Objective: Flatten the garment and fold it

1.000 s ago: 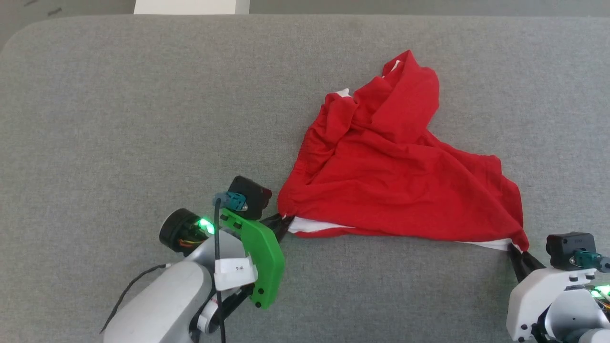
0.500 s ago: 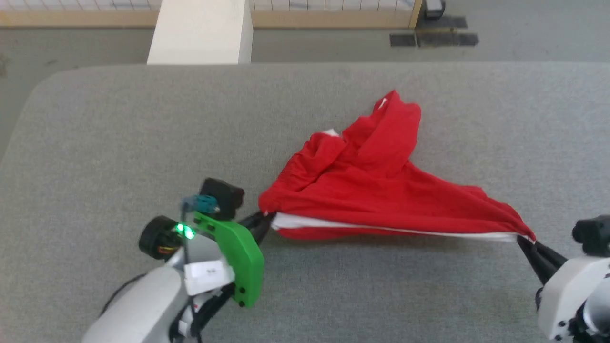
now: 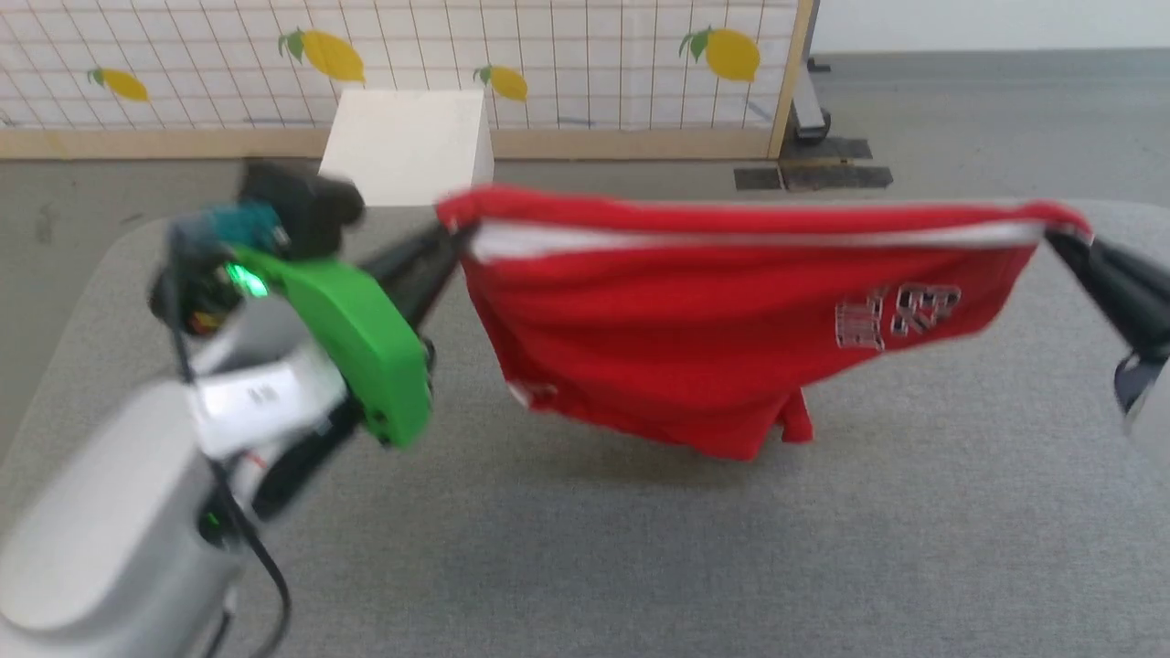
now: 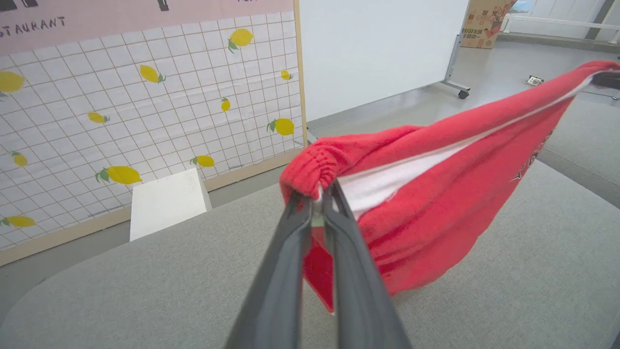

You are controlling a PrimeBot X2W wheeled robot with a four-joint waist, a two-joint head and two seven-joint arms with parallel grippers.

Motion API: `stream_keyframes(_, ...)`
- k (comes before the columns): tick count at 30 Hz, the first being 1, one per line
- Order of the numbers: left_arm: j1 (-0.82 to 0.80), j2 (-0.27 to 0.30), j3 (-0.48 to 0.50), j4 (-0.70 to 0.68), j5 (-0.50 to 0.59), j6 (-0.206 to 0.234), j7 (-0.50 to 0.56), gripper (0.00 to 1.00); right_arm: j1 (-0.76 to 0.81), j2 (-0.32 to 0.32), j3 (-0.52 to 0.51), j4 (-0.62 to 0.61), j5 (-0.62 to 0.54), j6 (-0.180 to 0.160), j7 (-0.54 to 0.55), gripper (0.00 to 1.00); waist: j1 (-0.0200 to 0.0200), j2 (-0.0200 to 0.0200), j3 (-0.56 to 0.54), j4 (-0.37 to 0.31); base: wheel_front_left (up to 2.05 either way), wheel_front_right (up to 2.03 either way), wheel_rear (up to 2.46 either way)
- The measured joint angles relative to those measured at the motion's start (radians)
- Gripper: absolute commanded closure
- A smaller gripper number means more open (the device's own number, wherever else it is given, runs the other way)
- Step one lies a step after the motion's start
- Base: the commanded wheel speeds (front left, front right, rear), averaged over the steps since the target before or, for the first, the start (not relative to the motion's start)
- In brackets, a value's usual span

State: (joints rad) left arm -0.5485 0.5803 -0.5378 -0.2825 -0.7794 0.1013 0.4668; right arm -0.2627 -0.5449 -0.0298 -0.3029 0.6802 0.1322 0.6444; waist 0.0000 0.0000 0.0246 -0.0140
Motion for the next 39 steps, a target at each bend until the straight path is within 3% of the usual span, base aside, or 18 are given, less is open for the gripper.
stream_keyframes(4,-0.112,0.013,0.044,-0.001,-0.026,-0.014,0.037,1.00,-0.105,-0.045,0.042,0.020,0.019,0.000,0.008,1.00,0.0000,0.0000,-0.018,-0.002,0.00,0.00,0.00)
stream_keyframes(13,-0.330,0.031,0.071,0.071,-0.058,-0.072,0.136,1.00,-0.362,-0.073,0.143,0.096,0.096,0.000,0.023,1.00,0.0000,0.0000,0.028,-0.015,0.00,0.00,0.00)
stream_keyframes(19,-0.518,0.034,0.054,0.197,-0.055,-0.147,0.204,1.00,-0.600,-0.119,0.240,0.224,0.101,0.000,-0.024,1.00,0.0000,0.0000,0.120,-0.025,0.00,0.00,0.00)
stream_keyframes(25,-0.771,0.009,0.028,0.395,-0.001,-0.204,0.214,1.00,-0.884,-0.115,0.355,0.399,0.057,0.000,-0.120,1.00,0.0000,0.0000,0.241,-0.035,0.00,0.00,0.00)
stream_keyframes(32,-1.062,-0.069,0.025,0.629,0.077,-0.224,0.065,1.00,-1.201,-0.044,0.426,0.659,-0.039,0.001,-0.331,1.00,0.0002,0.0000,0.391,-0.054,0.00,0.00,0.00)
stream_keyframes(39,-1.136,-0.146,0.025,0.810,0.130,-0.224,-0.134,1.00,-1.300,0.024,0.467,0.858,-0.073,0.001,-0.504,1.00,0.0003,0.0000,0.508,-0.069,0.00,0.00,0.00)
